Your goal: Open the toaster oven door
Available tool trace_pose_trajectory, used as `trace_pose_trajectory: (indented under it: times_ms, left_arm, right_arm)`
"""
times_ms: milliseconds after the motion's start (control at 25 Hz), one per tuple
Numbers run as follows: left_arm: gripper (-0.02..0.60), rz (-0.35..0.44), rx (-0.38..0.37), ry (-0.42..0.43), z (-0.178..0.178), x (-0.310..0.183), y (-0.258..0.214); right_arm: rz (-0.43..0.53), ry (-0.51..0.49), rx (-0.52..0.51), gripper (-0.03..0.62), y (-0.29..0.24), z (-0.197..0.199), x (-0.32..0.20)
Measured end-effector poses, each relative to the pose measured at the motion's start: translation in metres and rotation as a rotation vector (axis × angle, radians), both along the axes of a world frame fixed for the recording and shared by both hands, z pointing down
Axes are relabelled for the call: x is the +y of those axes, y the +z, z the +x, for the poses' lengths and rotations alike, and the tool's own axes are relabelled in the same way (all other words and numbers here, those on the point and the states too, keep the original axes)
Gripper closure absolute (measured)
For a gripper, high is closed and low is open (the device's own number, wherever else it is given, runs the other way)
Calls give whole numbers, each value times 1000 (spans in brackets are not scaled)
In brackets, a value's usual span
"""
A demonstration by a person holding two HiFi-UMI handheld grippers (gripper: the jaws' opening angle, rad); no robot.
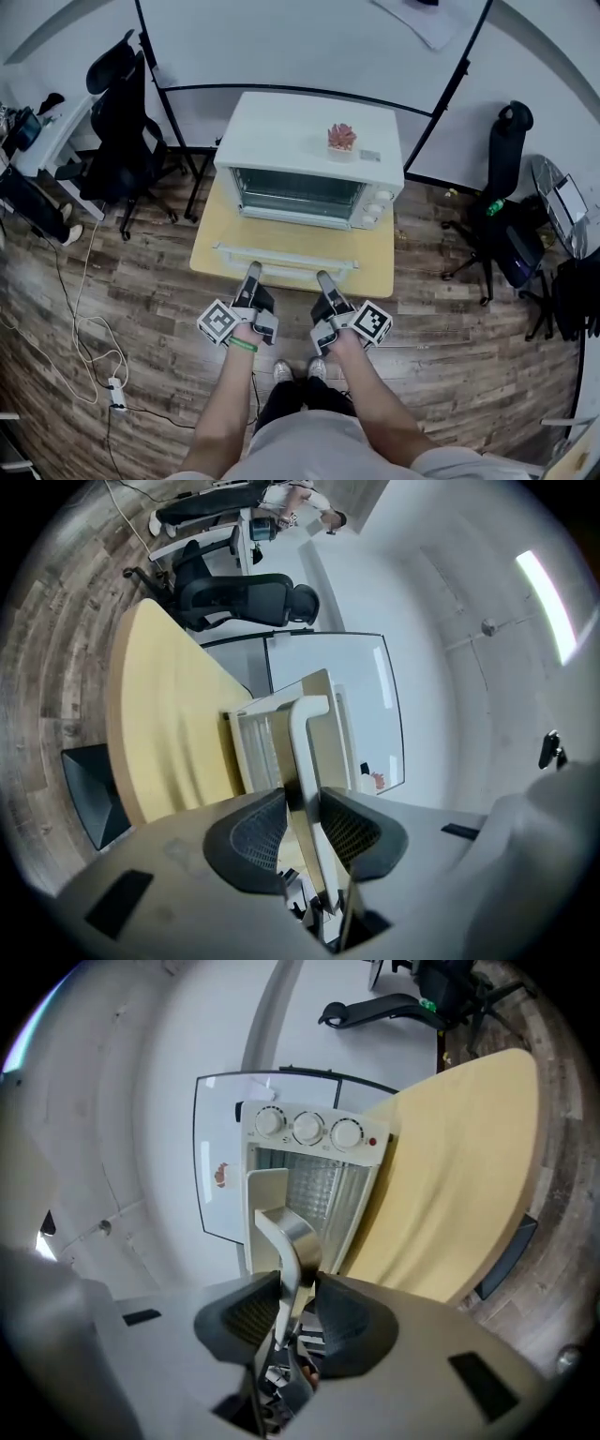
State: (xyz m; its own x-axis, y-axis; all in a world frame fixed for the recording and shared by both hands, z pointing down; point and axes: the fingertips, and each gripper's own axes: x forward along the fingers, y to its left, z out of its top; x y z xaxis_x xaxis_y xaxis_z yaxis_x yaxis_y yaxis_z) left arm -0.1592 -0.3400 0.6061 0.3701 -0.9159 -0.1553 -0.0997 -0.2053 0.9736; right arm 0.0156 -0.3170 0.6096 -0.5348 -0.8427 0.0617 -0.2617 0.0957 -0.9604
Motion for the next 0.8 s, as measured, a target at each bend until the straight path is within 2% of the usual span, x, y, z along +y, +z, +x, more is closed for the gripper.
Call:
trace_pose_trajectory:
  times_ms: [280, 800]
  left_arm:
    - [469, 26, 26, -14, 2, -35, -47]
    - [469, -8, -6, -31, 4, -91, -82]
  right_arm:
    - [55, 32, -74, 480, -49, 3, -38]
    - [61, 51, -112, 488, -93, 9, -97]
